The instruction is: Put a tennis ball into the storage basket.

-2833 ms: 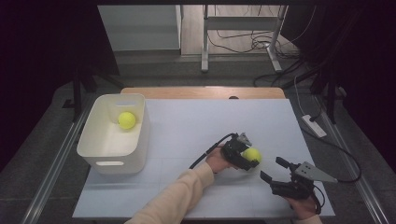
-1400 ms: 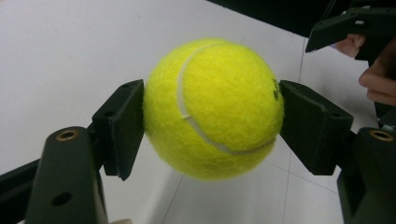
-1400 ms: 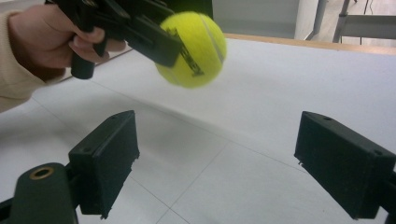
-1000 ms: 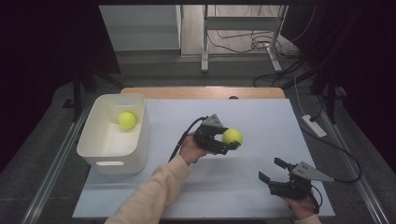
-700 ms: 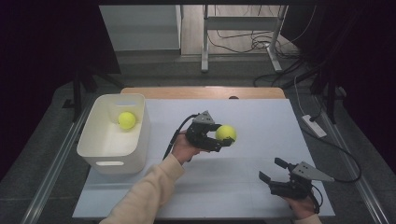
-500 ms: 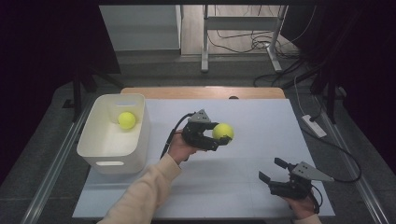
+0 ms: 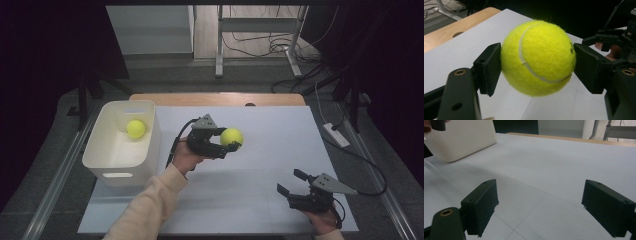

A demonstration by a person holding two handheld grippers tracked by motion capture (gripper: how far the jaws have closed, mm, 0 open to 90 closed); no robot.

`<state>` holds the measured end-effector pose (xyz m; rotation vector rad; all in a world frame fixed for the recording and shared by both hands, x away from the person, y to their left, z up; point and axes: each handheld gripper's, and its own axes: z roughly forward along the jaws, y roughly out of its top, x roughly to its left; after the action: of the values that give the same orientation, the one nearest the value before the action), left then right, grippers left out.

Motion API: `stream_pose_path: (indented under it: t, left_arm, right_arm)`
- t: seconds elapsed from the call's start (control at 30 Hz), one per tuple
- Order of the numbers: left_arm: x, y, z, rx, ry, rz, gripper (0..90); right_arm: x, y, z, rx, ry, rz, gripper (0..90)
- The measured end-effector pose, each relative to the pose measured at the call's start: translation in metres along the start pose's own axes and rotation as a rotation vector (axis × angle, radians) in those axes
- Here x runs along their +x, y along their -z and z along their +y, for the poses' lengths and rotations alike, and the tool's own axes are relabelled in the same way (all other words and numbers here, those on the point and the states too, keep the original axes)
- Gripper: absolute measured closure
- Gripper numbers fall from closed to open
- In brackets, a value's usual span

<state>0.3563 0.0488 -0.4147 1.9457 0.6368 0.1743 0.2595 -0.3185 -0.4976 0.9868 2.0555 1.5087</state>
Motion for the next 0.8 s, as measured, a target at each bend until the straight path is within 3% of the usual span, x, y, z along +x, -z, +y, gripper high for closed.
stream_pose_path:
  t: [0.8]
  left_arm:
    - [0.006, 0.026, 0.008, -0.049, 0.007, 0.049, 28.1]
  right_arm:
    - [0.000, 0.000, 0.000, -0.001, -0.001, -0.002, 13.0]
